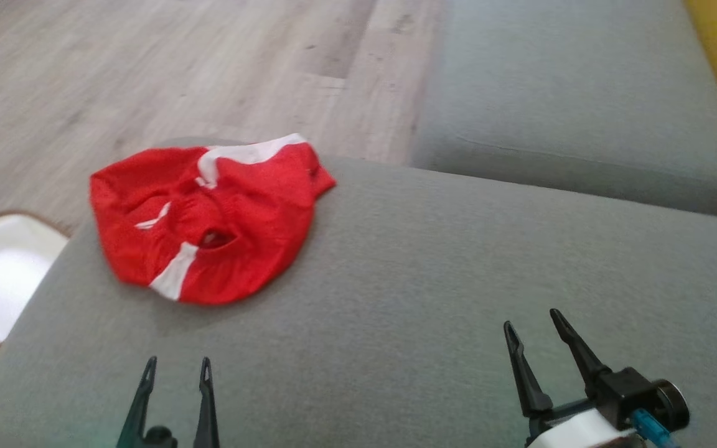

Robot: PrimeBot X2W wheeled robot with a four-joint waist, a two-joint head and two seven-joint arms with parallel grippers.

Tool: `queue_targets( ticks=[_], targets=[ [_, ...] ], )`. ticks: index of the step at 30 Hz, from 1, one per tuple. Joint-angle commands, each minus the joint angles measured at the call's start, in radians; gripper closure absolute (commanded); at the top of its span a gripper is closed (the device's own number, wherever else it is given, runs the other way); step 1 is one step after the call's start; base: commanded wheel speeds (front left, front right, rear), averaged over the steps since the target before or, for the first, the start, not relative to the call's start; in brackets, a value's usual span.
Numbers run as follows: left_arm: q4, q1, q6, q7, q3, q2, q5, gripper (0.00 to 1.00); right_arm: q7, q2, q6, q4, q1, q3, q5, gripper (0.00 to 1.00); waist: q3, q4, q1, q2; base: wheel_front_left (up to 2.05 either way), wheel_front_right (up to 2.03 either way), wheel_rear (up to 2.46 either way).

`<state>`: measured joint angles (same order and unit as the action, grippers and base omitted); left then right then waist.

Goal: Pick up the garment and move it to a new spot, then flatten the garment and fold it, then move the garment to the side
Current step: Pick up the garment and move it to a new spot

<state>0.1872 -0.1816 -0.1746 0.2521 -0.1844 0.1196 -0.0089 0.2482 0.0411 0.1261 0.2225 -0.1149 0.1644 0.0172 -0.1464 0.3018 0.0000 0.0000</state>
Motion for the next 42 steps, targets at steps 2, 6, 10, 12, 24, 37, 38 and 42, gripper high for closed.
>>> queue_targets(
  ticks=[2,6,10,12,24,37,38,42],
  targets=[
    [-0.039,0.038,-0.007,0.010,0.043,0.013,0.003,0.00,0.014,0.009,0.005,-0.034,0.039,0.021,0.010,0.00,0.007,0.063,0.0000,0.0000,0.00,0.00,0.00],
    [-0.048,0.046,-0.014,0.010,0.050,0.016,0.002,0.00,0.014,0.009,0.005,-0.034,0.039,0.020,0.011,0.00,0.018,0.091,0.0000,0.0000,0.00,0.00,0.00],
    [-0.085,0.064,-0.026,0.010,0.060,0.021,0.004,0.00,0.014,0.009,0.005,-0.035,0.041,0.015,-0.002,0.00,0.046,0.115,0.0000,0.0000,0.00,0.00,0.00],
    [-0.118,0.081,-0.035,0.010,0.064,0.023,0.008,0.00,0.014,0.009,0.005,-0.037,0.043,0.011,-0.015,0.00,0.067,0.122,0.0000,0.0000,0.00,0.00,0.00],
    [-0.195,0.420,-0.009,0.010,0.047,0.074,0.030,0.00,0.014,0.091,0.005,-0.073,0.102,-0.010,-0.095,0.00,0.302,0.121,0.0000,0.0000,0.00,0.00,0.00],
    [0.474,1.027,0.084,-0.300,0.030,-0.021,-0.091,0.00,0.014,0.310,0.005,-0.162,0.177,-0.046,-0.068,0.00,0.551,0.132,0.0000,0.0000,0.00,0.00,0.00],
    [0.527,1.049,0.082,-0.324,0.032,-0.028,-0.101,0.00,0.014,0.319,0.005,-0.168,0.176,-0.046,-0.066,0.00,0.557,0.130,0.0000,0.0000,0.00,0.00,0.00],
    [0.709,1.084,0.058,-0.376,0.051,-0.035,-0.129,0.00,0.014,0.338,0.005,-0.179,0.177,-0.035,-0.057,0.00,0.562,0.111,0.0000,0.0000,0.00,0.00,0.00]
  ],
)
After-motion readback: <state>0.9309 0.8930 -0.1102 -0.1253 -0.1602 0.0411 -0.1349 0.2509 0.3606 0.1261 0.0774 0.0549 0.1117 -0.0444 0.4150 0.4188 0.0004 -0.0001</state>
